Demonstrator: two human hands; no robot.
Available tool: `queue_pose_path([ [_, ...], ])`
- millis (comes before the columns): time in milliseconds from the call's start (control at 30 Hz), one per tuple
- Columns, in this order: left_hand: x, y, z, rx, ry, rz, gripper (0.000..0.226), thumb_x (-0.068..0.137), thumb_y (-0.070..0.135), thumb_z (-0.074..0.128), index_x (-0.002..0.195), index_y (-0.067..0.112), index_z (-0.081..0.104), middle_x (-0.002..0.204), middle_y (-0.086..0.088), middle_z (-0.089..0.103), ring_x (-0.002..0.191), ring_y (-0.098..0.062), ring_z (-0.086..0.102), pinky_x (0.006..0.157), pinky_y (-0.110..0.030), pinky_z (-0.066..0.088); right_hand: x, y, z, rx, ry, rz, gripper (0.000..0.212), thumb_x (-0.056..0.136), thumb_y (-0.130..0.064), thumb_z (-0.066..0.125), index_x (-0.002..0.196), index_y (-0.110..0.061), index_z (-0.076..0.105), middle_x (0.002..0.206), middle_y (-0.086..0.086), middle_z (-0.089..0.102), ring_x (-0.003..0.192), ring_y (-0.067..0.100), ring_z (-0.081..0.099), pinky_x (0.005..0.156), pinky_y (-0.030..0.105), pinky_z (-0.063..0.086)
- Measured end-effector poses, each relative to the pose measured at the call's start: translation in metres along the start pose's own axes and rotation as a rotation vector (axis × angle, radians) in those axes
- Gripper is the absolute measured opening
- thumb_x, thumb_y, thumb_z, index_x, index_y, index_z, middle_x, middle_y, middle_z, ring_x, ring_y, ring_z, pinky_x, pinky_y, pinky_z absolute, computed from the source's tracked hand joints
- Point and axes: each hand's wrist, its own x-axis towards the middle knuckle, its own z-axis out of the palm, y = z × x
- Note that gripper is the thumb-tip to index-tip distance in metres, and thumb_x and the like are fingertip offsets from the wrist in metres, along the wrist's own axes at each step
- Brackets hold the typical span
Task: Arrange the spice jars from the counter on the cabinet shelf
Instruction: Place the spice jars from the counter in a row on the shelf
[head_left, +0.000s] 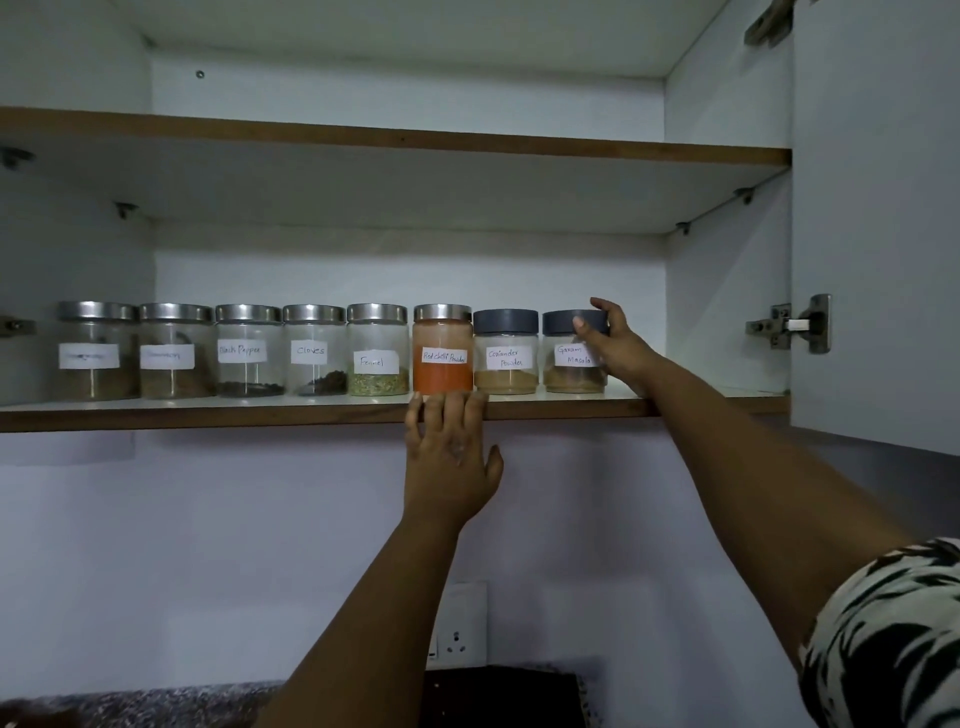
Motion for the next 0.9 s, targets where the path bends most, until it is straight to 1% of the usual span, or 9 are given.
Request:
queue_pose_path([
  [133, 0.000, -0.001, 0.003, 0.019, 0.033, 0.009, 0.062, 0.068, 0.038, 0.071, 0.124, 0.014, 0.057, 0.116, -0.009, 0.057, 0.114, -0.028, 0.047, 0.110, -0.049, 0.031, 0.002, 0.002, 0.000, 0.101, -0.033, 0.061, 0.078, 0.092, -0.053, 0.054, 0.152, -0.040, 0.007, 0.140, 0.007, 0.049, 0.100, 0.012, 0.063, 0.078, 0.027, 0.052],
  [267, 0.000, -0.004, 0.002, 0.048, 0.057, 0.055, 0.066, 0.065, 0.038, 0.073, 0.124, 0.013, 0.056, 0.115, -0.010, 0.057, 0.113, -0.027, 0.041, 0.108, -0.050, 0.034, -0.002, 0.002, 0.000, -0.004, 0.037, 0.056, 0.096, 0.088, -0.059, 0.057, 0.152, -0.036, -0.010, 0.146, 0.018, 0.047, 0.128, 0.029, 0.052, 0.101, 0.033, 0.038],
  [400, 0.001, -0.006, -0.003, 0.056, -0.007, 0.068, 0.069, 0.065, 0.040, 0.072, 0.126, 0.013, 0.054, 0.116, -0.009, 0.056, 0.113, -0.027, 0.041, 0.108, -0.051, 0.033, -0.022, -0.004, 0.001, -0.163, 0.265, -0.072, 0.081, 0.096, -0.046, 0.053, 0.155, -0.029, 0.001, 0.150, 0.022, 0.036, 0.136, 0.034, 0.042, 0.104, 0.035, 0.035],
  [533, 0.001, -0.002, -0.013, 0.032, -0.106, 0.050, 0.074, 0.067, 0.042, 0.070, 0.131, 0.011, 0.052, 0.121, -0.012, 0.054, 0.116, -0.032, 0.048, 0.113, -0.052, 0.027, -0.069, -0.001, 0.012, -0.437, 0.347, -0.214, 0.065, 0.096, -0.033, 0.052, 0.152, -0.023, 0.020, 0.134, 0.018, 0.048, 0.115, 0.033, 0.056, 0.088, 0.035, 0.044],
  [600, 0.001, 0.000, -0.018, -0.009, -0.162, 0.051, 0.079, 0.071, 0.044, 0.066, 0.139, 0.011, 0.044, 0.131, -0.012, 0.050, 0.126, -0.033, 0.042, 0.118, -0.051, 0.016, -0.101, 0.006, 0.027, -0.554, 0.426, -0.306, 0.055, 0.098, -0.030, 0.049, 0.147, -0.014, 0.034, 0.129, 0.015, 0.055, 0.112, 0.033, 0.058, 0.091, 0.041, 0.046],
  [700, -0.019, 0.003, -0.027, -0.183, -0.108, -0.022, 0.086, 0.076, 0.044, 0.061, 0.150, 0.011, 0.031, 0.152, -0.008, 0.036, 0.144, -0.030, 0.024, 0.120, -0.043, -0.002, -0.150, 0.027, 0.065, -0.443, 0.484, -0.344, 0.054, 0.096, -0.027, 0.055, 0.144, -0.007, 0.040, 0.145, 0.015, 0.044, 0.138, 0.035, 0.037, 0.115, 0.046, 0.027],
  [733, -0.034, 0.004, -0.030, -0.231, -0.067, -0.046, 0.086, 0.078, 0.041, 0.059, 0.151, 0.012, 0.027, 0.156, -0.005, 0.032, 0.147, -0.028, 0.019, 0.120, -0.041, -0.005, -0.167, 0.034, 0.082, -0.366, 0.457, -0.324, 0.059, 0.095, -0.028, 0.057, 0.146, -0.009, 0.036, 0.151, 0.015, 0.035, 0.143, 0.034, 0.027, 0.116, 0.042, 0.023],
  [800, -0.080, 0.005, -0.033, -0.268, -0.074, -0.081, 0.084, 0.081, 0.038, 0.058, 0.153, 0.013, 0.023, 0.159, -0.003, 0.027, 0.150, -0.025, 0.013, 0.120, -0.039, -0.005, -0.198, 0.049, 0.121, -0.235, 0.393, -0.264, 0.064, 0.093, -0.030, 0.059, 0.149, -0.016, 0.030, 0.153, 0.013, 0.026, 0.142, 0.029, 0.028, 0.110, 0.034, 0.030],
  [900, -0.180, -0.007, -0.036, -0.269, -0.302, -0.211, 0.085, 0.081, 0.039, 0.060, 0.153, 0.009, 0.024, 0.158, -0.006, 0.028, 0.148, -0.030, 0.018, 0.120, -0.047, 0.002, -0.250, 0.088, 0.183, -0.126, 0.238, -0.037, 0.064, 0.092, -0.027, 0.062, 0.147, -0.020, 0.030, 0.150, 0.009, 0.024, 0.136, 0.023, 0.034, 0.106, 0.025, 0.034],
])
